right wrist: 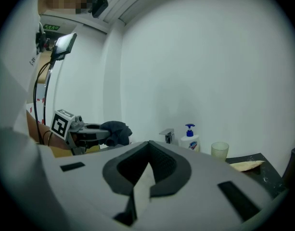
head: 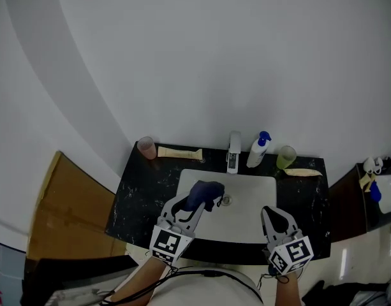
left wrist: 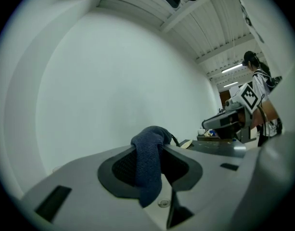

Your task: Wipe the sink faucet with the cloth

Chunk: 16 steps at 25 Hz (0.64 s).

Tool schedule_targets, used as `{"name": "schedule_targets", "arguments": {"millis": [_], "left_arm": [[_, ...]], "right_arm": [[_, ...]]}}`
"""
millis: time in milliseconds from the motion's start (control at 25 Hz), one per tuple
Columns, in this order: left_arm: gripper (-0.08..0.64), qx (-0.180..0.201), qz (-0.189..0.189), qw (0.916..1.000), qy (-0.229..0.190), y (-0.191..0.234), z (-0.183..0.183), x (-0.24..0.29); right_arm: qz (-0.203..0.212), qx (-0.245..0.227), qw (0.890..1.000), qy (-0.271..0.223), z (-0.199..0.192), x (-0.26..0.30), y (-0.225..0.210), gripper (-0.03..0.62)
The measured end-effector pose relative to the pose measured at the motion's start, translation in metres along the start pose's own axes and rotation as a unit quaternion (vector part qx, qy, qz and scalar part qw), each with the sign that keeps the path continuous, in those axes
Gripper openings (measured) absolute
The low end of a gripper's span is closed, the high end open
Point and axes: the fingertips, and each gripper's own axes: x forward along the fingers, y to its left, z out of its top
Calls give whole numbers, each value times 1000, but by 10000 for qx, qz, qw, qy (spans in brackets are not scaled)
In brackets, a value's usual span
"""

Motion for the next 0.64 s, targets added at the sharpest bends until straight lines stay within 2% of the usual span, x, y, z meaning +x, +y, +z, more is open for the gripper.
{"name": "schedule_targets", "arguments": {"millis": [400, 640], "left_arm": [[120, -39, -154, 9999, -31, -15, 0, 0], [120, -106, -115, 9999, 34, -15, -7, -8]], "right_arm": [[-94, -23, 9999, 78, -6, -14, 4, 6], [-199, 30, 9998, 73, -8, -20, 6, 6]]}}
